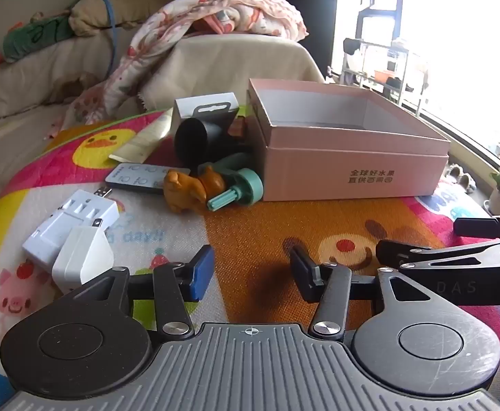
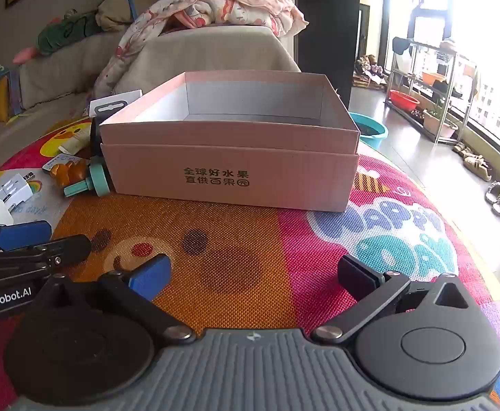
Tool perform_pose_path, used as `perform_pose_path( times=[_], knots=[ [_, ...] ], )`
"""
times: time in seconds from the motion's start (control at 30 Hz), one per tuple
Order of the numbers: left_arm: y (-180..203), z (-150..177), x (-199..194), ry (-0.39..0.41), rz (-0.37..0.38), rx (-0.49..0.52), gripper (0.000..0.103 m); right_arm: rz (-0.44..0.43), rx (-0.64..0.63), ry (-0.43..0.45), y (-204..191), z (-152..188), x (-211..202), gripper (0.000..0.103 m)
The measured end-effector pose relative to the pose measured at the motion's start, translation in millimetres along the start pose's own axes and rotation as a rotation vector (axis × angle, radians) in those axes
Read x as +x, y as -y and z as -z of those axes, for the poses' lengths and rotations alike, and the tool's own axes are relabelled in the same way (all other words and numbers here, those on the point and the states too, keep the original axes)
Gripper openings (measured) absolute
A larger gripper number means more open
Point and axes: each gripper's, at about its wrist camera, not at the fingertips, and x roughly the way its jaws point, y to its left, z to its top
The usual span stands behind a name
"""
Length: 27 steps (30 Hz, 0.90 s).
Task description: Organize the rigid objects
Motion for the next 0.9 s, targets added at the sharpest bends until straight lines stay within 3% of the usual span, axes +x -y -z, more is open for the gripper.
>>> perform_pose_path(
  times=[0.9],
  knots=[
    [2.7,3.1,-3.2,0.011,-0.002,0.014,0.055,0.001,-0.001,0.001,0.5,0.5,0.0,0.103]
  ],
)
